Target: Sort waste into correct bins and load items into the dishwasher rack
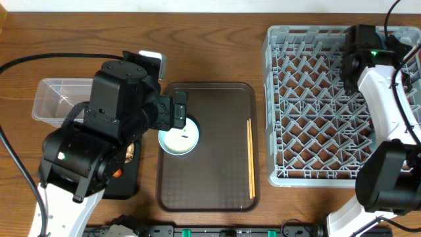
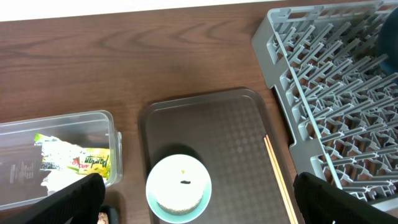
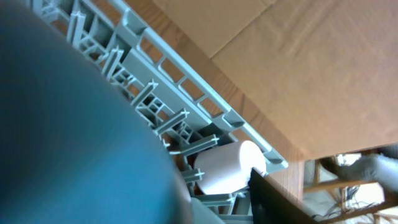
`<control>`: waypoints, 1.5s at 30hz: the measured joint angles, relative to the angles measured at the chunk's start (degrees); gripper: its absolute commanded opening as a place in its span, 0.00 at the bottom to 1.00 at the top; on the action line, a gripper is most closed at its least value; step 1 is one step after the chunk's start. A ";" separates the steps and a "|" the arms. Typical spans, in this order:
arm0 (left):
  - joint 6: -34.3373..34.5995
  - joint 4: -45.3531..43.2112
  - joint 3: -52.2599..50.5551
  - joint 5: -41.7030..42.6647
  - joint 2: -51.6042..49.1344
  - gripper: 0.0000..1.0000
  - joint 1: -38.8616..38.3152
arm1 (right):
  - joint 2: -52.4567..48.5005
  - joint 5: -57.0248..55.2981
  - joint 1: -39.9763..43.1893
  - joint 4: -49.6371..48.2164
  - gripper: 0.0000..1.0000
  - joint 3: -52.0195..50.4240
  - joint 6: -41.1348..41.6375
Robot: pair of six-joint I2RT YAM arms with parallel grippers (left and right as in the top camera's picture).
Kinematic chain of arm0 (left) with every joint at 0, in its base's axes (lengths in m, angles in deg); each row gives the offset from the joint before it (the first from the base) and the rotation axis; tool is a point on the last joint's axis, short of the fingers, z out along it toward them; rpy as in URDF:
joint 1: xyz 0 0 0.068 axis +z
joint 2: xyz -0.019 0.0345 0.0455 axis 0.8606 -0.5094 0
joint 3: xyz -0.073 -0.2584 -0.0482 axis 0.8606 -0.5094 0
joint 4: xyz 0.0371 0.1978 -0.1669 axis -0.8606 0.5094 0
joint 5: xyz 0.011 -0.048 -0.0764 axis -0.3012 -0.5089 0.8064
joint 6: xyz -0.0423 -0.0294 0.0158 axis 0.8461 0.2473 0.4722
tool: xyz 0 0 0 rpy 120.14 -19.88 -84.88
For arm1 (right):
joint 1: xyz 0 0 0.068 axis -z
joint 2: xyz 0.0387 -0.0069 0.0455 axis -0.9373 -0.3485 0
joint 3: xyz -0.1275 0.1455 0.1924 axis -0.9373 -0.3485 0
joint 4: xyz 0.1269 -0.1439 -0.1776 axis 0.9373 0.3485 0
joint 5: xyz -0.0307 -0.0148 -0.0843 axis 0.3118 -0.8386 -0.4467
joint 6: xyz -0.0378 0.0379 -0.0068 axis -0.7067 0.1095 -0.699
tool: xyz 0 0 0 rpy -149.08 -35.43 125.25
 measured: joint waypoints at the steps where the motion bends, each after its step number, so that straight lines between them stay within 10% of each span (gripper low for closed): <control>1: 0.00 0.07 0.00 0.02 0.00 0.98 0.00 | 0.00 0.02 -0.35 0.35 0.59 0.00 -0.17; 25: 0.00 1.55 0.00 0.00 0.02 0.98 0.00 | 5.31 10.34 -5.66 -1.97 0.83 0.00 -10.05; 35: -1.75 1.77 0.00 0.13 4.70 0.98 0.00 | 16.46 35.67 -8.44 -2.89 0.80 0.00 -16.39; 45: -1.09 10.49 -0.07 0.15 5.44 0.98 0.00 | 26.93 73.11 -14.69 -0.94 0.99 0.02 -16.81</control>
